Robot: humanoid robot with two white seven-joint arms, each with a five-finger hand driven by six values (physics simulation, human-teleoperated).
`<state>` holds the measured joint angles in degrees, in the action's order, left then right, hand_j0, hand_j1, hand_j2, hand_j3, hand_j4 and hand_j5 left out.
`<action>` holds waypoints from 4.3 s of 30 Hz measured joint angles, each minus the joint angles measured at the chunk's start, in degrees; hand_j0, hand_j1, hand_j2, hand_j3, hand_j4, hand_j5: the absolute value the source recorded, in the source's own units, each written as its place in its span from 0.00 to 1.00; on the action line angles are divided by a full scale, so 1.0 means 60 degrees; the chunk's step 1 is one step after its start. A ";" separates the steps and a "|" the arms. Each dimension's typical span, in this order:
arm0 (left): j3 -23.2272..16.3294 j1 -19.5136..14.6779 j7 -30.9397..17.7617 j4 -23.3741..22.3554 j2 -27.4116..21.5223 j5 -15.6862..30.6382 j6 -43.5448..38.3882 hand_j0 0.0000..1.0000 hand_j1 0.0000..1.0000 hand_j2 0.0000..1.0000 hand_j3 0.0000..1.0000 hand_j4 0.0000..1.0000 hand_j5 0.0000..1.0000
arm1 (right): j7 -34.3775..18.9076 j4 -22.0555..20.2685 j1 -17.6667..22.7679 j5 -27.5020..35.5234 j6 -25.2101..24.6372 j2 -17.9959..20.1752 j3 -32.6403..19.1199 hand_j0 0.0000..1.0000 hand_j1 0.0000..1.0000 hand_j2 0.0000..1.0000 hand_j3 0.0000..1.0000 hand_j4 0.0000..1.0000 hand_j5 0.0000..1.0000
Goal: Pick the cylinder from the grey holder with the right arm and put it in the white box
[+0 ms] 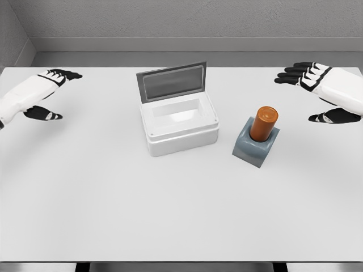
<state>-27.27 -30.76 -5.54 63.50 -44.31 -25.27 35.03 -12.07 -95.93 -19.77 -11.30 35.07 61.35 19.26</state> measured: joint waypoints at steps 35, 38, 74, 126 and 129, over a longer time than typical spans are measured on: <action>-0.0081 -0.0015 -0.0093 -0.0024 -0.0226 -0.0091 0.0001 1.00 1.00 1.00 1.00 1.00 1.00 | -0.3827 0.0153 -0.3252 0.0009 0.0016 -0.1120 0.2335 1.00 1.00 1.00 1.00 1.00 1.00; -0.0092 -0.0015 -0.0093 -0.0024 -0.0210 -0.0096 0.0001 1.00 1.00 1.00 1.00 1.00 1.00 | -0.3827 0.0289 -0.3252 0.0001 0.0016 -0.1131 0.2497 1.00 1.00 1.00 1.00 1.00 1.00; -0.0108 0.0000 -0.0093 -0.0023 -0.0193 -0.0099 0.0001 1.00 1.00 1.00 1.00 1.00 1.00 | -0.3796 0.1268 -0.3721 -0.0026 -0.0021 -0.1427 0.3593 0.45 0.45 0.45 0.45 0.45 0.45; -0.0123 0.0000 -0.0093 -0.0023 -0.0193 -0.0114 0.0001 1.00 1.00 1.00 1.00 1.00 1.00 | -0.3830 0.2851 -0.5683 -0.0792 -0.0202 -0.4150 0.3646 0.45 0.45 0.45 0.45 0.45 0.45; -0.0123 0.0000 -0.0093 -0.0023 -0.0193 -0.0114 0.0001 1.00 1.00 1.00 1.00 1.00 1.00 | -0.3828 0.3002 -0.5859 -0.0816 -0.0207 -0.4379 0.3668 0.46 0.46 0.46 0.46 0.46 0.46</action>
<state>-28.00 -30.76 -6.10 63.36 -45.47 -25.95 35.03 -35.03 -77.92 -54.93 -16.19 33.83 35.08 41.27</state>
